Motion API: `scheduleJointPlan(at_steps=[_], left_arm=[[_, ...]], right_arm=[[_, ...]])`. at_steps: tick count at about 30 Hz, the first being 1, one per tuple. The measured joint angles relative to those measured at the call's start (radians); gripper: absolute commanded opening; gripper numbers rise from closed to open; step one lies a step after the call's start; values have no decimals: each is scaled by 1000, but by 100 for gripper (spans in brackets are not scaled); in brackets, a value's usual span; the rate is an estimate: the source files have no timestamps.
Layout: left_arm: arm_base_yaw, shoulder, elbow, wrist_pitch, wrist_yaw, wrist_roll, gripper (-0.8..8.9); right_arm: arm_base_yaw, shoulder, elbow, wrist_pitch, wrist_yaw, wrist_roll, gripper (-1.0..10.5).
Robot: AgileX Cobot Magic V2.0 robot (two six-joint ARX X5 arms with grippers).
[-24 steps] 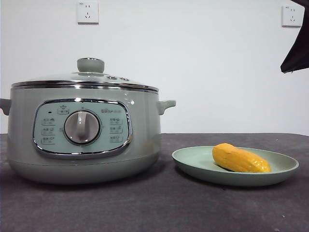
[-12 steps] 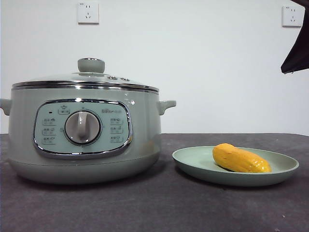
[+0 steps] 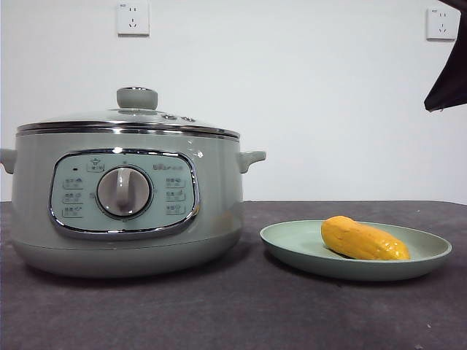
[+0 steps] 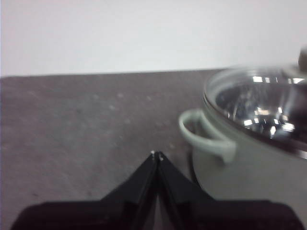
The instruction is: Take the corn out from the steamer,put the corn on the plate,close the lid
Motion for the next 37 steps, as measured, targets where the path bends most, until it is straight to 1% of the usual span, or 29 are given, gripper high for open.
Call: scheduleJointPlan(at_steps=[2, 4, 34, 37], left_arm=[[16, 0, -41, 13, 40, 0, -3], [25, 0, -66, 13, 51, 0, -3], [34, -2, -78, 19, 51, 0, -3], [34, -2, -78, 19, 51, 0, -3]], right_arm=[[0, 0, 0, 1, 0, 0, 1], [0, 0, 0, 1, 0, 0, 1], [0, 0, 0, 1, 1, 0, 1], [0, 0, 0, 0, 37, -1, 1]])
